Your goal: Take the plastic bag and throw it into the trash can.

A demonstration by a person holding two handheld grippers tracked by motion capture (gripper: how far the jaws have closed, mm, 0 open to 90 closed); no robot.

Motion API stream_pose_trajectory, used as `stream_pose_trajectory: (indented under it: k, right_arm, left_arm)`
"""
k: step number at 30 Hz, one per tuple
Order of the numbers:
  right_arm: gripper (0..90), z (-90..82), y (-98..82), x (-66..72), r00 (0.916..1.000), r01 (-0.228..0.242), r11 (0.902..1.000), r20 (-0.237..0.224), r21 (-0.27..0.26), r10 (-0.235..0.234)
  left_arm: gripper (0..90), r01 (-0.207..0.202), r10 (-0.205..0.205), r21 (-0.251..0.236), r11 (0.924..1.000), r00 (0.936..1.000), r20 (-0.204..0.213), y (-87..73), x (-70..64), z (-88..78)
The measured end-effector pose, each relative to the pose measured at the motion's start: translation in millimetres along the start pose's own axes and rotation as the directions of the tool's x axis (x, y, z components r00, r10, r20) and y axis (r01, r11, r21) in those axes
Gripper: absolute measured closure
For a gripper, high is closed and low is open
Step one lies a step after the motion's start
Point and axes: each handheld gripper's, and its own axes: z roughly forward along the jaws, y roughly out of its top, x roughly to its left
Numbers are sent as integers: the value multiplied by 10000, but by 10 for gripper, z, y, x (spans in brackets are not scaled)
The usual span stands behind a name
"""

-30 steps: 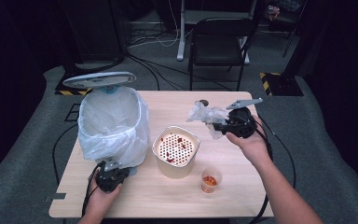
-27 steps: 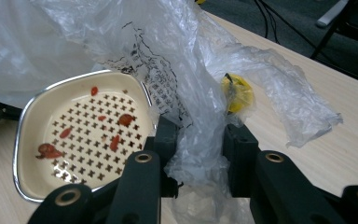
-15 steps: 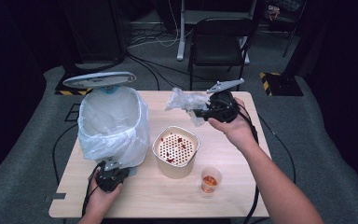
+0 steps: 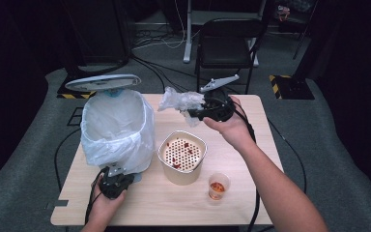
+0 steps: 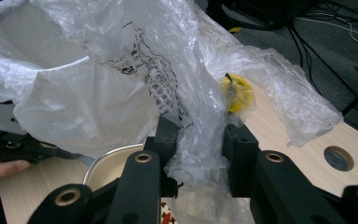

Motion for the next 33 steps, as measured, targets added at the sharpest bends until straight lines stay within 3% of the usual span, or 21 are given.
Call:
stream_pose_trajectory:
  k: [2,5,8,9,10,12,13,15,17,20,22,25,26,27,29,31,33]
  right_arm:
    - [710,31,18,11,10000,-44,10000,-17,20,44]
    - [710,66,47,36,10000,35,10000,-87,-8,-35]
    - [710,93,87,74,9995,217,9998,-235,-10,-217]
    - [711,105,103,95,9993,233,9997,-284,-16,-233]
    - [711,117,120,120,9991,233,9997,-342,-31,-234]
    - [711,143,159,166,9983,380,9993,-436,-51,-382]
    - [711,158,179,189,9980,402,9992,-484,-70,-405]
    - [711,186,222,235,9975,406,9992,-570,-32,-407]
    - [711,219,263,274,9963,451,9989,-726,-119,-459]
    - [711,275,310,336,9943,558,9983,-895,-192,-573]
    - [711,311,330,386,9927,596,9980,-1041,-200,-614]
    - [711,357,349,467,9888,718,9970,-1287,-288,-750]
    - [711,376,357,490,9872,803,9962,-1356,-346,-843]
    - [711,395,364,516,9859,808,9961,-1443,-356,-851]
    - [710,436,381,567,9838,836,9956,-1554,-419,-892]
    - [711,473,400,611,9812,918,9948,-1663,-445,-980]
    - [711,503,420,655,9790,935,9947,-1777,-434,-998]
  left_arm:
    - [881,248,-249,-45,9997,9996,-117,-6,-17,2]
    - [881,-93,93,35,10000,10000,11,1,5,-2]
    - [881,-80,80,31,10000,10000,14,1,6,-1]
    - [881,106,-106,-21,9999,9999,-51,-2,-8,1]
    - [881,-54,54,30,10000,10000,4,0,3,-1]
    - [881,212,-213,-49,9998,9997,-102,-5,-16,1]
    - [881,17,-17,14,10000,10000,-10,-2,-2,0]
    - [881,-41,41,16,10000,10000,7,0,1,0]
    - [881,177,-178,-34,9998,9998,-87,-5,-13,0]
    - [881,-54,54,1,10000,9999,114,1,1,-5]
    - [881,536,-541,-152,9984,9979,-360,-8,-41,1]
    - [882,266,-270,-95,9996,9990,-356,-3,-23,-5]
    - [881,6,-6,-74,10000,10000,29,1,-1,7]
    - [882,-61,61,-59,10000,10000,12,3,3,5]
    - [881,-51,51,-62,10000,10000,3,2,1,5]
    - [881,421,-422,-228,9989,9991,-64,-5,-29,18]
    - [882,-78,78,-25,10000,9999,-73,2,4,2]
